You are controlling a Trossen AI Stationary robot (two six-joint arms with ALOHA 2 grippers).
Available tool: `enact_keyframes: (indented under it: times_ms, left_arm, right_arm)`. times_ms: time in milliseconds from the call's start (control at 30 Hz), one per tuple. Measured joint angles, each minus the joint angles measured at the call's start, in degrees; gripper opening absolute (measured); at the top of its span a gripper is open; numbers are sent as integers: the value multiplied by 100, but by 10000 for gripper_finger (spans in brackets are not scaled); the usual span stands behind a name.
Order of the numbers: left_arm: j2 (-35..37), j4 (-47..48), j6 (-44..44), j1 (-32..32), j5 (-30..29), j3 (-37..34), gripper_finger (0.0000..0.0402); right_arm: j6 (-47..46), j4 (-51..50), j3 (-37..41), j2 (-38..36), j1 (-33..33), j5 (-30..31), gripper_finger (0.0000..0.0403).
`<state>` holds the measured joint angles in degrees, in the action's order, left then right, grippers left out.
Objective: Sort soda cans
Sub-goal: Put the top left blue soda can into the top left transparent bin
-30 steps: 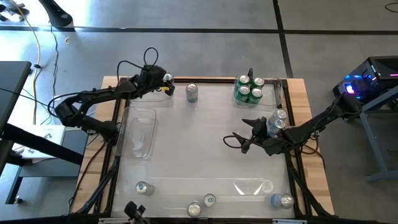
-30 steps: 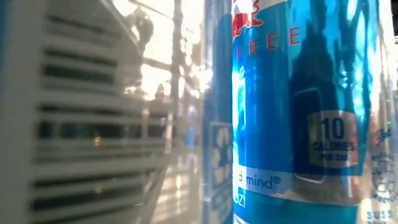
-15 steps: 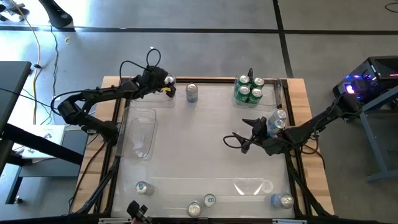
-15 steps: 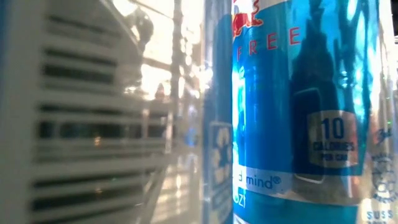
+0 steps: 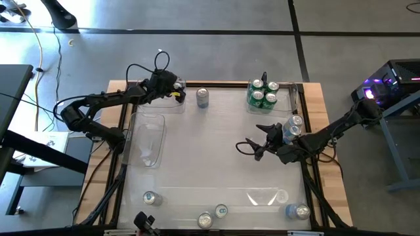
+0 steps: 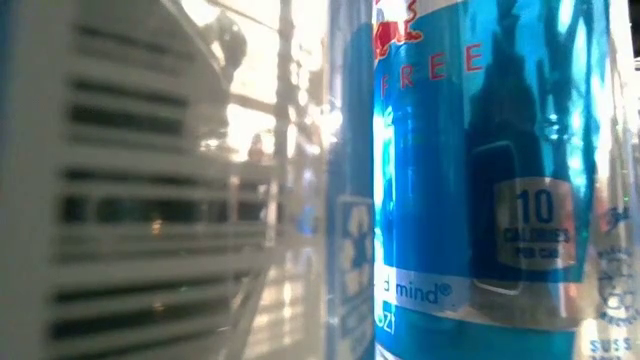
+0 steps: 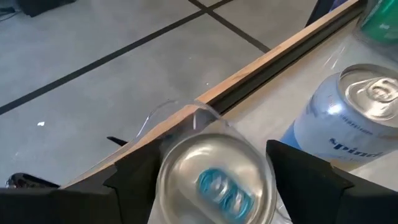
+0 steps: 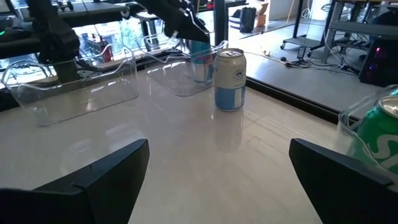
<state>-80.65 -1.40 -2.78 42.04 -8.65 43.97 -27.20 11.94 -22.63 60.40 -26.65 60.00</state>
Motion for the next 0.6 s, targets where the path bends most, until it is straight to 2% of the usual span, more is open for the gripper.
enact_keyframes:
  times_ms: [200, 500, 600]
  left_arm:
    - [129, 72, -6, 142, 791, 1, 307]
    - [806, 152, 98, 138, 791, 2, 310]
    - [1145, 152, 208, 133, 791, 0, 310]
  right_arm:
    - [5, -6, 0, 0, 0, -15, 385]
    - [401, -39, -309, 0, -2, 18, 385]
    - [424, -473, -655, -10, -2, -47, 385]
